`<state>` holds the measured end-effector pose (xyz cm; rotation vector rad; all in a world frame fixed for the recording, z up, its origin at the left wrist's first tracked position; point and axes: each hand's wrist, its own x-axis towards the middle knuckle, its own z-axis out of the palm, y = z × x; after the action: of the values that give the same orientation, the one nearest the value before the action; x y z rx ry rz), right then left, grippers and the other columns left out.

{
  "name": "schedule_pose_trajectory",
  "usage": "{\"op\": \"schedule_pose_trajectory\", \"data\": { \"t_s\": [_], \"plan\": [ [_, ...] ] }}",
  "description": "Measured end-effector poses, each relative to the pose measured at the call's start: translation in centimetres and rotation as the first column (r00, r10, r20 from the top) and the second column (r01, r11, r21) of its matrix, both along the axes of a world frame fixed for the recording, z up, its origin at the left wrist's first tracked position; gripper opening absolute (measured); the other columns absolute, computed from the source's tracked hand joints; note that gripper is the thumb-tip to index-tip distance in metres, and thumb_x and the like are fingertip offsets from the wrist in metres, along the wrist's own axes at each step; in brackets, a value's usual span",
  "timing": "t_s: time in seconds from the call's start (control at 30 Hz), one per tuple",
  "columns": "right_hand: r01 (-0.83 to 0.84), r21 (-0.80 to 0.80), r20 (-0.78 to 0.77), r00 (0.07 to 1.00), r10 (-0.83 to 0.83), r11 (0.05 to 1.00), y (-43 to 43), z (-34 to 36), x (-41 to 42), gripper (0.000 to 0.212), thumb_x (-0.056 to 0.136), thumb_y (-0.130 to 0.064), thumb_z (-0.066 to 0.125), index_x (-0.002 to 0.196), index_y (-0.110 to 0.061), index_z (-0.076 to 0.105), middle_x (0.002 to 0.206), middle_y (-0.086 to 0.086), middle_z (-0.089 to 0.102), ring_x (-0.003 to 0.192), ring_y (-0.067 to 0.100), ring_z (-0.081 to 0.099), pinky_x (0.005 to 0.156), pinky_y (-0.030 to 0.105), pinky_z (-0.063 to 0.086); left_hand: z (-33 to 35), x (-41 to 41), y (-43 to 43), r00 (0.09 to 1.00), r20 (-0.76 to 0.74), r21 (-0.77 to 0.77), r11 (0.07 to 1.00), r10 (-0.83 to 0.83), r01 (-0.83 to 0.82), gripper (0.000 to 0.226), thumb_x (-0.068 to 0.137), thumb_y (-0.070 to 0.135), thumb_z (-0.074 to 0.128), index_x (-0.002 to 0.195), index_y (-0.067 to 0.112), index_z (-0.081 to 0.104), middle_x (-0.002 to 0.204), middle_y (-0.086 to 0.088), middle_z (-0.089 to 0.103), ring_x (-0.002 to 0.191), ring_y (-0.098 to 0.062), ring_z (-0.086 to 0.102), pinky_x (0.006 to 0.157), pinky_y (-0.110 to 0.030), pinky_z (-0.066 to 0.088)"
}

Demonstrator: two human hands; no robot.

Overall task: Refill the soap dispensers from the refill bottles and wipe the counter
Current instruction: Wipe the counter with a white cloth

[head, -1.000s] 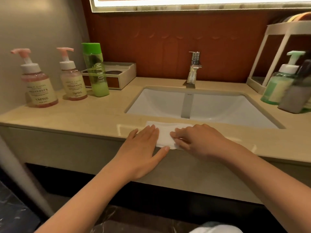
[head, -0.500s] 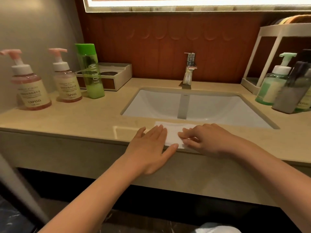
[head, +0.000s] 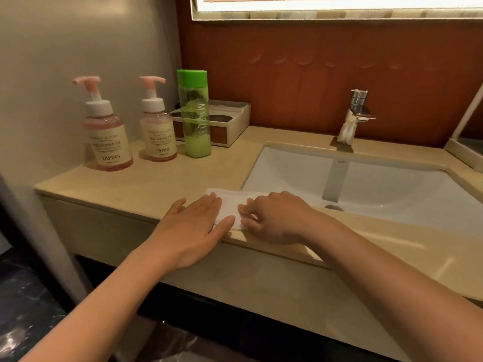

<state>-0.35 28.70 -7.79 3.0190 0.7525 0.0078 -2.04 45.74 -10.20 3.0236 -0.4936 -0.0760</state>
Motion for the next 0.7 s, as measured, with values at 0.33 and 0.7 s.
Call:
{"op": "schedule_pose_trajectory", "data": {
  "t_s": [0.33, 0.7],
  "plan": [
    [-0.019, 0.011, -0.035, 0.999, 0.020, 1.000, 6.1, 0.0, 7.6, 0.037, 0.097, -0.038, 0.036, 0.123, -0.022, 0.057, 0.113, 0.003, 0.062, 0.096, 0.022, 0.056, 0.085, 0.037, 0.048, 0.4, 6.7, 5.2, 0.994, -0.051, -0.007, 0.995, 0.100, -0.101, 0.062, 0.095, 0.052, 0.007, 0.149, 0.021, 0.003, 0.158, 0.005, -0.001, 0.144, -0.006, -0.001, 0.116, -0.035, -0.003],
    [-0.031, 0.013, -0.065, 0.997, 0.032, 0.999, 12.4, 0.3, 13.6, 0.037, 0.096, -0.035, 0.037, 0.126, -0.021, 0.056, 0.121, 0.006, 0.060, 0.104, 0.027, 0.054, 0.081, 0.034, 0.041, 1.2, 11.3, 10.5, 0.977, -0.094, -0.063, 0.978, 0.192, -0.198, 0.055, 0.099, 0.044, 0.012, 0.149, 0.021, 0.006, 0.158, 0.004, -0.001, 0.144, -0.009, 0.001, 0.116, -0.037, 0.001]
  ]
}}
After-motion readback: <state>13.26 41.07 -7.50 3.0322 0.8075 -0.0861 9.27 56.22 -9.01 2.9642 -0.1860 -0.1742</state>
